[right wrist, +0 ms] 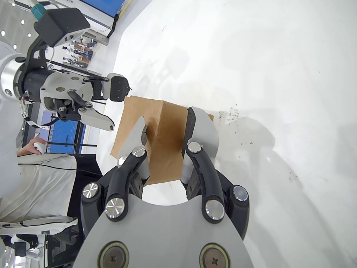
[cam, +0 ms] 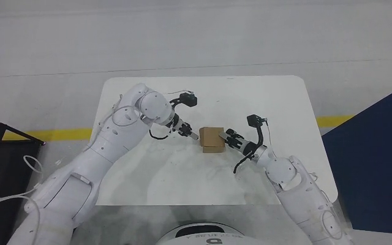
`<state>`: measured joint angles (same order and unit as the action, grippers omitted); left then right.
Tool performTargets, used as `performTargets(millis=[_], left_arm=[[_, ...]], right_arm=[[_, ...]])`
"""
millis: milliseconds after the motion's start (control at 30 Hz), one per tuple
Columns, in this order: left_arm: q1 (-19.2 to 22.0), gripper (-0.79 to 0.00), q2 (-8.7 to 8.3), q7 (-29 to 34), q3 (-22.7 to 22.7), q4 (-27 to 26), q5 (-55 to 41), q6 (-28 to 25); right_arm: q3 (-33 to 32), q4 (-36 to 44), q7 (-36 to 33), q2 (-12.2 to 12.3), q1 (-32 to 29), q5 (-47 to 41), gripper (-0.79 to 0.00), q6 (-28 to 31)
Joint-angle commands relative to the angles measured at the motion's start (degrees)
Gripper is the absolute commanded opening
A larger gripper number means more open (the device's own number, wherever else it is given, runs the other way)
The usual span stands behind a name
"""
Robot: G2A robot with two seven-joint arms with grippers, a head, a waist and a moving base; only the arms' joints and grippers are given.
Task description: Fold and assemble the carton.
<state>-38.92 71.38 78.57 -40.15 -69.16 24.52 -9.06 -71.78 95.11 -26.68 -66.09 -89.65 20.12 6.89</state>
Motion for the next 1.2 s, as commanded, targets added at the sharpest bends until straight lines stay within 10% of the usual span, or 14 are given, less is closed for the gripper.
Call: performTargets(millis=[0,800,1167], left_arm=[[0.4,0.0,0.36,-0.48,0.77,0.41,0.11,0.0],[4.53,0.0,4.59,-4.46,6.39,9.48,-2.36,-2.09],[4.36,0.0,3.81,-4.93,3.61,6.99,-3.6,-2.78]], right_arm=[[-0.02,0.05,0.05,0.02,-0.13,0.03,-0.493,0.04],[0.2,0.43,0.5,0.23,-1.66,0.62,-0.499,1.1],[-1.78,0.57,1.95,0.28,-1.93,-3.67,-0.48,1.8]])
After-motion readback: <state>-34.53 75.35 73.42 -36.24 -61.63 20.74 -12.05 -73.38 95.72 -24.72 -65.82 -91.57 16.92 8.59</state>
